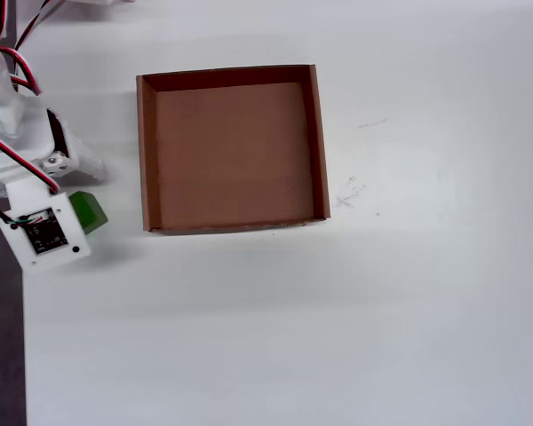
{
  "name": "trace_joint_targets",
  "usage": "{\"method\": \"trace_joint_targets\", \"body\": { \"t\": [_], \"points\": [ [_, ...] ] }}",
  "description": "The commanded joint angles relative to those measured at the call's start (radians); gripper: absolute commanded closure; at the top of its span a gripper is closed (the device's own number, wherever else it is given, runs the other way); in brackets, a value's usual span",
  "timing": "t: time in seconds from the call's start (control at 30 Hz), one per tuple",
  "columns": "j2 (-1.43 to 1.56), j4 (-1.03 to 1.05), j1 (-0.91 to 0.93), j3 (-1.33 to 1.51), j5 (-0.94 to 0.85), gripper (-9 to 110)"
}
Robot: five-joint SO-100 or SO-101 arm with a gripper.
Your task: Grasp a green cube and put it in a box.
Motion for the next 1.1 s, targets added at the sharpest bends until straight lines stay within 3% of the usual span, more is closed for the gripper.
{"method": "trace_joint_targets", "body": {
  "t": [0.0, 0.6, 1.07],
  "points": [
    [0.005, -0.015, 0.015, -0.067, -0.077, 75],
    [-0.135, -0.031, 0.008, -0.224, -0.213, 75],
    [-0.213, -0.029, -0.049, -0.255, -0.216, 75]
  ]
}}
